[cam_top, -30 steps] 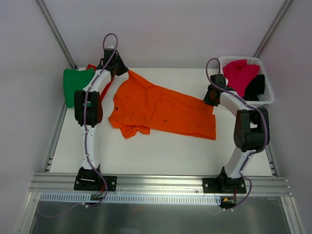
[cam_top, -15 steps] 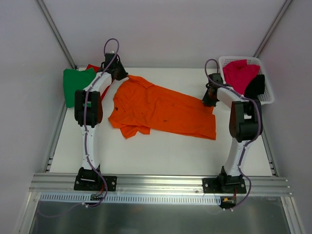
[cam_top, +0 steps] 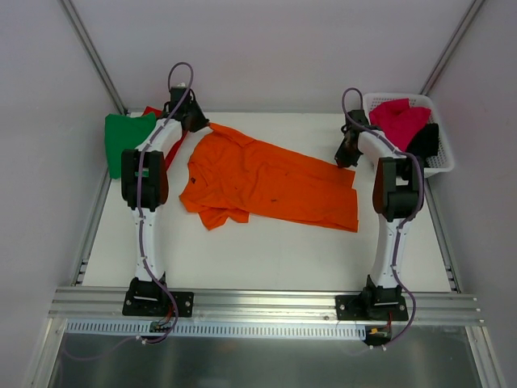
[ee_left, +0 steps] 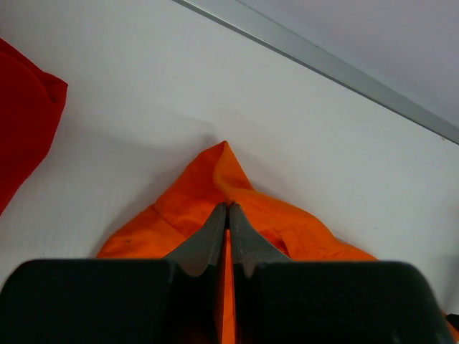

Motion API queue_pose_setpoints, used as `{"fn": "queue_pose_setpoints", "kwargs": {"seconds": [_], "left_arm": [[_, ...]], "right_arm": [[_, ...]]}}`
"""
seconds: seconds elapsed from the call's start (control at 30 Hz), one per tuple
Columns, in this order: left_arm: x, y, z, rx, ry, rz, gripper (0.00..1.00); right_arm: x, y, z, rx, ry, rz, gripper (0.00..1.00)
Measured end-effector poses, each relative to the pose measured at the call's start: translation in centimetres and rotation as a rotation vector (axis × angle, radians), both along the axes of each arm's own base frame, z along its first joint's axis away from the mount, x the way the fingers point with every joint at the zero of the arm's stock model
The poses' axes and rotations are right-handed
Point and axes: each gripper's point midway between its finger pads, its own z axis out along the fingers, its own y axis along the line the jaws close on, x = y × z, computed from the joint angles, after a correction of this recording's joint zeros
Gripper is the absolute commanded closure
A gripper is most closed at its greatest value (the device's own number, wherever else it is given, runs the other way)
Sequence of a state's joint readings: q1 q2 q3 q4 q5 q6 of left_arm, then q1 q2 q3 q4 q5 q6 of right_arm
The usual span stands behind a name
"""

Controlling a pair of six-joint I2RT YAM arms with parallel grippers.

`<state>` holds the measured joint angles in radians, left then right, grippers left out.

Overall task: Fold and stack the t-shirts
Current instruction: Flatten the tshirt out

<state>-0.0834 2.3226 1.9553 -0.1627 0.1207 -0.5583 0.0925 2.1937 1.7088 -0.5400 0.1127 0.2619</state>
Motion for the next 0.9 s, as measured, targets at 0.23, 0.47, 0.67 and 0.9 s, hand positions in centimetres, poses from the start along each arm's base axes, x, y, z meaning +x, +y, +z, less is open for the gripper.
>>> {"fn": "queue_pose_setpoints", "kwargs": {"seconds": [0.23, 0.47, 0.67, 0.9], "left_arm": [[0.2, 0.8, 0.1, -0.001, -0.002, 0.013, 1.00], [0.2, 0.8, 0.1, -0.003, -0.001, 0.014, 1.00], [0.1, 0.8, 0.1, -0.004, 0.000, 0.014, 1.00], [0.1, 0.7, 0.1, -0.013, 0.001, 0.014, 1.00]], "right_arm": [[1.2, -0.3, 0.2, 0.005, -0.001, -0.008, 0.99], [1.1, -0.5, 0.5, 0.004, 0.008, -0.012, 1.00], [-1.9, -0.6, 2.3, -0.027, -0.054, -0.003, 1.00], [-1.9, 1.1, 8.6, -0.007, -0.211, 0.033, 0.99]]}}
